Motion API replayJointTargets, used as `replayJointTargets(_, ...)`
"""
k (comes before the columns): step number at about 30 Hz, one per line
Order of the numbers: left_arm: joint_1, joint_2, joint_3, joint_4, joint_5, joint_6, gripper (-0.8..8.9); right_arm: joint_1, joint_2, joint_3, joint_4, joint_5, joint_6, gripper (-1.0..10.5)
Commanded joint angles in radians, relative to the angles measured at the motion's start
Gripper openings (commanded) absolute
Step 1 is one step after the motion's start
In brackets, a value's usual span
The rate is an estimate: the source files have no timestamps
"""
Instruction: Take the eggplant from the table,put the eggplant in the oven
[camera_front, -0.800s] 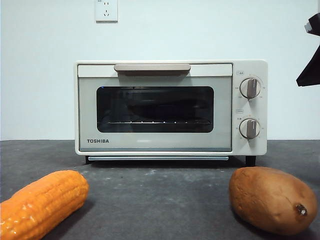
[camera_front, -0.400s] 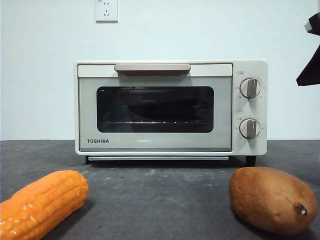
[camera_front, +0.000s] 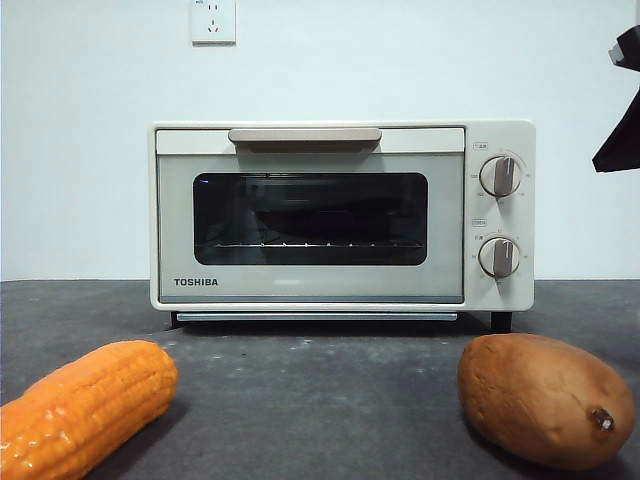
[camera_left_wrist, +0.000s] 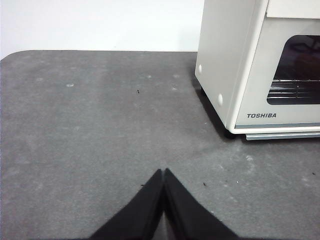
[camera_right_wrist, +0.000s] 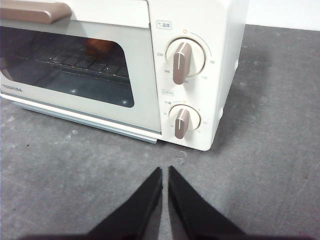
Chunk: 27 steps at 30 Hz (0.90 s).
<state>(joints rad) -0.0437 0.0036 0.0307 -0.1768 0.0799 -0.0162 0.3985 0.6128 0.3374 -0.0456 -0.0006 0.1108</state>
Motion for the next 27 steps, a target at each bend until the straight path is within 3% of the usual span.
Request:
replayJointTargets(1,0.0,0.0,-0.022,-0.01,0.002,0.005,0.04,0.004,0.004,0.01,0.009,0.001,0.012,0.0)
replayJointTargets(6,0.0,0.0,-0.022,-0.01,0.002,0.005,0.04,0.004,0.004,0.01,0.014,0.008,0.008,0.0)
replayJointTargets(13,0.0,0.0,-0.022,-0.01,0.002,0.005,0.04,0.002,-0.185,0.01,0.022,0.221,-0.019,0.0)
replayJointTargets(16,0.0,0.0,-0.022,-0.01,0.002,0.005,0.04,-0.019,-0.299,0.009,0.023,0.253,-0.068,0.0)
replayJointTargets(22,0.0,0.0,-0.022,-0.01,0.002,0.005,0.04,-0.191,-0.482,-0.049,0.021,0.232,-0.111,0.0)
replayJointTargets(27,0.0,0.0,-0.022,-0.01,0.002,0.005,0.04,-0.333,-0.552,-0.152,0.023,0.064,-0.095,0.0)
